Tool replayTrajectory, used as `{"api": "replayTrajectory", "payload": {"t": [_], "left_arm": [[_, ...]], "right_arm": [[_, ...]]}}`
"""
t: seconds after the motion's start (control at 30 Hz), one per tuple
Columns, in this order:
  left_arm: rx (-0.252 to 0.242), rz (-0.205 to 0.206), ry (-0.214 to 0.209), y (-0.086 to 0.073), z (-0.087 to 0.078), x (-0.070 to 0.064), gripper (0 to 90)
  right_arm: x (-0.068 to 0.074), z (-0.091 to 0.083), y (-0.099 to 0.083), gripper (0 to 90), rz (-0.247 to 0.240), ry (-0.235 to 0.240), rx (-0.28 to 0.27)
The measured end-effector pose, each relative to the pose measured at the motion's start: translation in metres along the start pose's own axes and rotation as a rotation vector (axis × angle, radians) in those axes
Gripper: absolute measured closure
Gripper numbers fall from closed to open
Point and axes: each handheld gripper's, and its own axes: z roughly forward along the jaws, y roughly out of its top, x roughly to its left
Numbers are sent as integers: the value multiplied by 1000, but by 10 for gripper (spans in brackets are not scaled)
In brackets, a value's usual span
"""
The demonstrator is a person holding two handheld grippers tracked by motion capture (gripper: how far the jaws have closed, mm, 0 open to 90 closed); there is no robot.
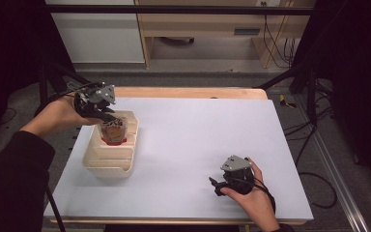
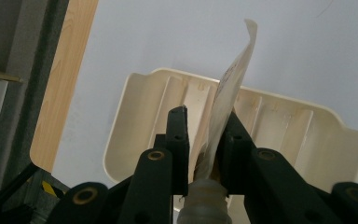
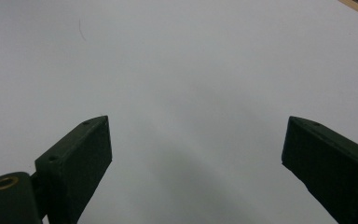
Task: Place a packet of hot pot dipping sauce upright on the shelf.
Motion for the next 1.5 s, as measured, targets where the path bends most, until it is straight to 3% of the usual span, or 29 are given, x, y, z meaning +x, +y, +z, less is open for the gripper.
{"api": "replayTrajectory", "payload": {"t": [0.9,1.5], "left_arm": [[1,15,-17,-4,14,-4,766],[3,27,-35,-14,34,-13,766]], "right_arm": [[-1,0,-1,89,-6,-1,5],[0,1,-1,89,-4,1,7]]}}
